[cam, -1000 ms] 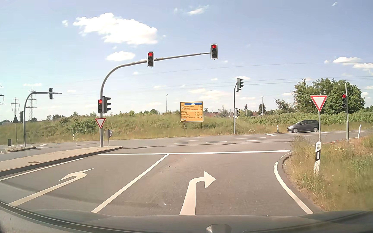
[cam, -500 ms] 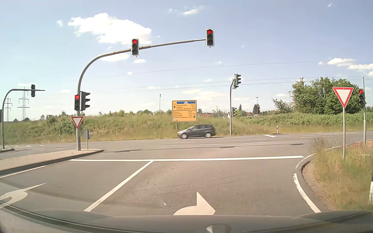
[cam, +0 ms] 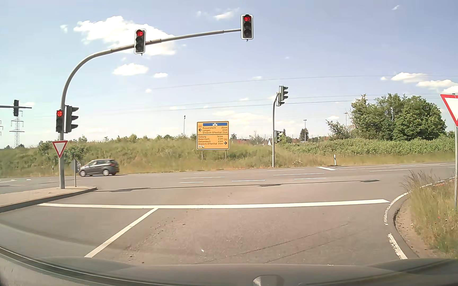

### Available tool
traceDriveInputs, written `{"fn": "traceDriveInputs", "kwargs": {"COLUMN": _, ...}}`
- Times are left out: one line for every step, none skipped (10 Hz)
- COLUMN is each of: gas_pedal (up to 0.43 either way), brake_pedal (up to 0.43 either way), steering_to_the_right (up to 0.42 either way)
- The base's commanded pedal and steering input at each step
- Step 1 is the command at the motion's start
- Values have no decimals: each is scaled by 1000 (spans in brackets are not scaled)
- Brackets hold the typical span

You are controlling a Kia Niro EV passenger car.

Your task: Follow the waypoints while adhering to traffic rules and regulations

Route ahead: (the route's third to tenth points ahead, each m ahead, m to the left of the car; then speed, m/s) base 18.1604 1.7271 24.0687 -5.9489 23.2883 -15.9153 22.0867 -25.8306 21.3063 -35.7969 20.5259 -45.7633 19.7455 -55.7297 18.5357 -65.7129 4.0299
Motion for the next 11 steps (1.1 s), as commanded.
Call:
{"fn": "traceDriveInputs", "kwargs": {"gas_pedal": 0, "brake_pedal": 317, "steering_to_the_right": 105}}
{"fn": "traceDriveInputs", "kwargs": {"gas_pedal": 0, "brake_pedal": 311, "steering_to_the_right": 114}}
{"fn": "traceDriveInputs", "kwargs": {"gas_pedal": 0, "brake_pedal": 293, "steering_to_the_right": 122}}
{"fn": "traceDriveInputs", "kwargs": {"gas_pedal": 0, "brake_pedal": 287, "steering_to_the_right": 131}}
{"fn": "traceDriveInputs", "kwargs": {"gas_pedal": 0, "brake_pedal": 287, "steering_to_the_right": 137}}
{"fn": "traceDriveInputs", "kwargs": {"gas_pedal": 0, "brake_pedal": 280, "steering_to_the_right": 141}}
{"fn": "traceDriveInputs", "kwargs": {"gas_pedal": 0, "brake_pedal": 280, "steering_to_the_right": 145}}
{"fn": "traceDriveInputs", "kwargs": {"gas_pedal": 0, "brake_pedal": 274, "steering_to_the_right": 149}}
{"fn": "traceDriveInputs", "kwargs": {"gas_pedal": 0, "brake_pedal": 256, "steering_to_the_right": 155}}
{"fn": "traceDriveInputs", "kwargs": {"gas_pedal": 0, "brake_pedal": 250, "steering_to_the_right": 160}}
{"fn": "traceDriveInputs", "kwargs": {"gas_pedal": 0, "brake_pedal": 250, "steering_to_the_right": 164}}
